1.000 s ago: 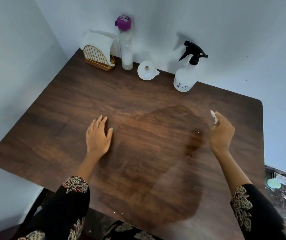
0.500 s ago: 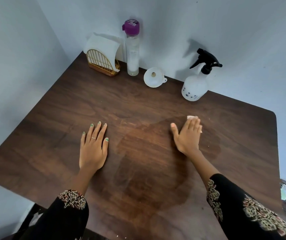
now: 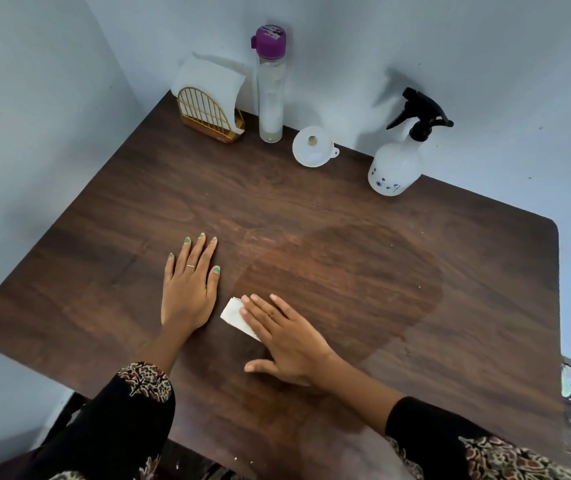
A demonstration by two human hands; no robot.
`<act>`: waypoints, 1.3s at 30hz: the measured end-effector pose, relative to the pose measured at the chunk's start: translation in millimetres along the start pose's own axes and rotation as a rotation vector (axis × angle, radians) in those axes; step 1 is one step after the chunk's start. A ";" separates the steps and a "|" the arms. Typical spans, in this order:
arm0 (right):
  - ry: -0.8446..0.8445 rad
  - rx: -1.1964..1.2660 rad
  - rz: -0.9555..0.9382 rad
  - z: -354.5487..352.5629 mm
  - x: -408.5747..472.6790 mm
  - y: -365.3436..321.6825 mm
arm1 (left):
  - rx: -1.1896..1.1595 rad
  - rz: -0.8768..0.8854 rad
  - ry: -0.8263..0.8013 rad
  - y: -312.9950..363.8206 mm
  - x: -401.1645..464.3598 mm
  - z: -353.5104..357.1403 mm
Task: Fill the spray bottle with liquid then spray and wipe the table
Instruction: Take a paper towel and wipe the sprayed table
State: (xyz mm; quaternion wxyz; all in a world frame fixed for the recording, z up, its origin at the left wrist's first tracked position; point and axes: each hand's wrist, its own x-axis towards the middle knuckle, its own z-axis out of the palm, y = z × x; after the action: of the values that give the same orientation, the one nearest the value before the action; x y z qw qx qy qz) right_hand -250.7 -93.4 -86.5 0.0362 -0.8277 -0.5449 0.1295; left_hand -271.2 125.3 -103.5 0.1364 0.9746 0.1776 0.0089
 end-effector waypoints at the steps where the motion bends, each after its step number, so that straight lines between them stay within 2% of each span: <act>1: -0.004 0.036 0.008 -3.7 1.6 1.7 | 0.000 0.000 0.004 0.4 0.0 0.2; 3: 0.030 0.133 0.038 -15.1 7.1 -1.8 | -0.005 -0.003 0.011 1.0 0.7 0.1; 7: 0.359 0.176 0.149 -23.7 27.2 -7.8 | -0.015 -0.010 0.008 1.7 0.2 0.3; 10: 0.344 0.164 0.174 -10.5 42.2 -23.6 | -0.018 -0.015 0.009 1.5 -0.1 -0.2; 13: 0.402 0.119 0.199 8.6 44.7 -40.3 | -0.019 -0.014 0.009 0.9 0.0 -0.1; 20: 0.410 0.011 -0.009 14.8 34.7 -27.8 | -0.017 -0.014 0.014 1.0 -0.7 0.3; 26: 0.446 0.004 0.087 8.5 37.7 -33.4 | -0.010 -0.018 0.013 1.3 0.5 0.4; 29: 0.456 -0.040 -0.011 4.7 35.9 -31.7 | -0.012 -0.009 0.019 1.4 -1.0 1.1; 31: 0.469 0.031 -0.093 -1.9 27.5 -26.8 | -0.015 -0.006 0.023 1.2 -1.6 1.0; 33: 0.388 0.108 -0.146 -7.8 12.6 -12.5 | -0.012 -0.005 0.026 0.9 -1.5 1.3; 36: 0.213 0.312 -0.007 -19.2 -20.4 30.7 | -0.015 -0.006 0.033 0.7 -1.1 1.8; 38: 0.258 0.352 0.132 -34.2 -41.2 72.6 | -0.010 -0.008 0.032 0.6 -0.9 2.4; 39: 0.332 0.280 0.250 -41.4 -53.9 99.6 | -0.008 -0.006 0.033 1.0 -0.7 2.4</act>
State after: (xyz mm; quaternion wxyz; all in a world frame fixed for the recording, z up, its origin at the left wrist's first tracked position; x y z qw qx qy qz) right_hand -171.4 -179.4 -57.2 0.2233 -0.8854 -0.4018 0.0697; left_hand -271.4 123.6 -105.6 0.1376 0.9731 0.1829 0.0252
